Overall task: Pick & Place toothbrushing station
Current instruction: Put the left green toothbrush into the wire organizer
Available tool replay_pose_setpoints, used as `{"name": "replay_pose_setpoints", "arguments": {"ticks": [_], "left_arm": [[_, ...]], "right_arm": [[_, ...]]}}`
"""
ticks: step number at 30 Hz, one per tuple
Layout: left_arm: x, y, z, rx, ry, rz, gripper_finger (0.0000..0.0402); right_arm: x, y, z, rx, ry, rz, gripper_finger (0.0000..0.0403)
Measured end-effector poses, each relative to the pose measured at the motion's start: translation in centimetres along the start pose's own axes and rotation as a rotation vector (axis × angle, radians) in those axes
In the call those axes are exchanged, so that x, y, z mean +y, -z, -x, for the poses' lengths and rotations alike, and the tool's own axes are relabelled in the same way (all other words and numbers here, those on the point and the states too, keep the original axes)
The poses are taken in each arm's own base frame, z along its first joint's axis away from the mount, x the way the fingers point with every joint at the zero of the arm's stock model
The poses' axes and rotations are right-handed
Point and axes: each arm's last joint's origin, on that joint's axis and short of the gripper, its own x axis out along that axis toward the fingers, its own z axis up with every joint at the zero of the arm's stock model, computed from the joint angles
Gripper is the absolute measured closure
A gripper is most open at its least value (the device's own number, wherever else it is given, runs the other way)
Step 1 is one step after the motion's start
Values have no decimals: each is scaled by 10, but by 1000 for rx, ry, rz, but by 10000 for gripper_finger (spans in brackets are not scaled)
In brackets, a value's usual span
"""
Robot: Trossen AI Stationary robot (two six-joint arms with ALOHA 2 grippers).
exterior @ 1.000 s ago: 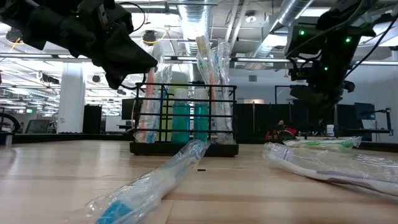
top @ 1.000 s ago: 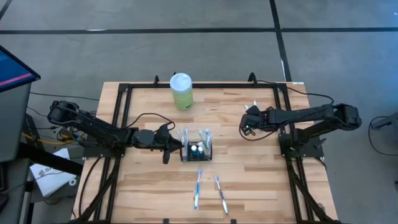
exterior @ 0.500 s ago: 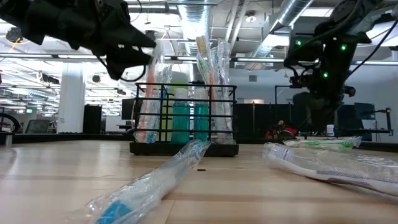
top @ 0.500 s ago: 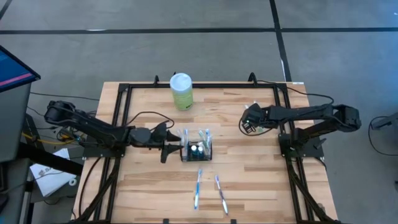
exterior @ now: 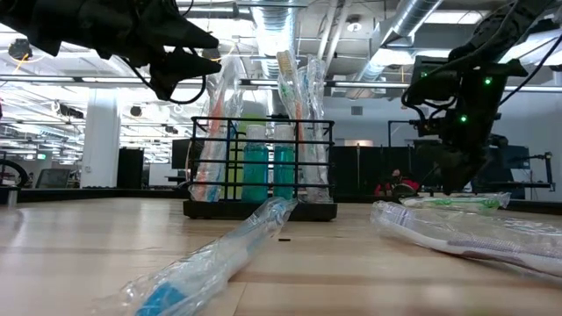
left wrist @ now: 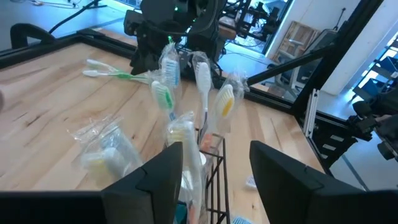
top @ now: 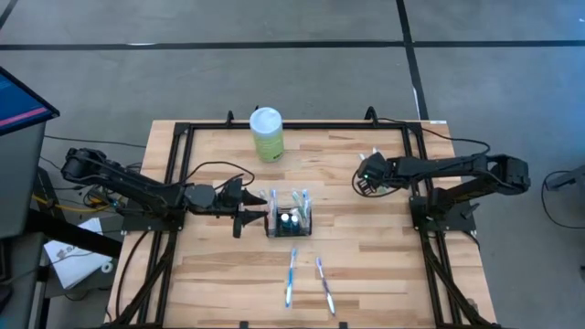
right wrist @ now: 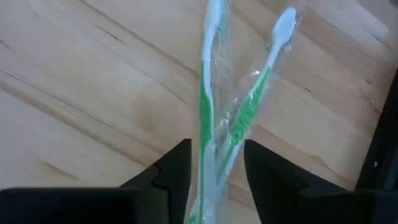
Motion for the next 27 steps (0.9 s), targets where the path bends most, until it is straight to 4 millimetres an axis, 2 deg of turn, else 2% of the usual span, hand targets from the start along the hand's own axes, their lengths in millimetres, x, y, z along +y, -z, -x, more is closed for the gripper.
{"name": "replay_pose_setpoints", "arguments": {"ticks": [4,7,14,18,22,27], "left_arm": [[0,0,0,0,-1,0,222],[0,0,0,0,-1,0,222],[0,0,0,-1,-2,0,222],[0,0,0,-3,-1,1,222],[0,0,0,-4,-1,1,222],[0,0,0,-5,-2,1,222]], "right_arm": [[2,-2,0,-21,-13,-1,236],[2,-3,0,-29,-19,2,232],[1,-5,-6,-18,-2,-6,258],[6,-7,-16,-3,10,-4,274],[12,-5,-28,25,27,54,280],[14,-5,-30,28,34,59,285]]}}
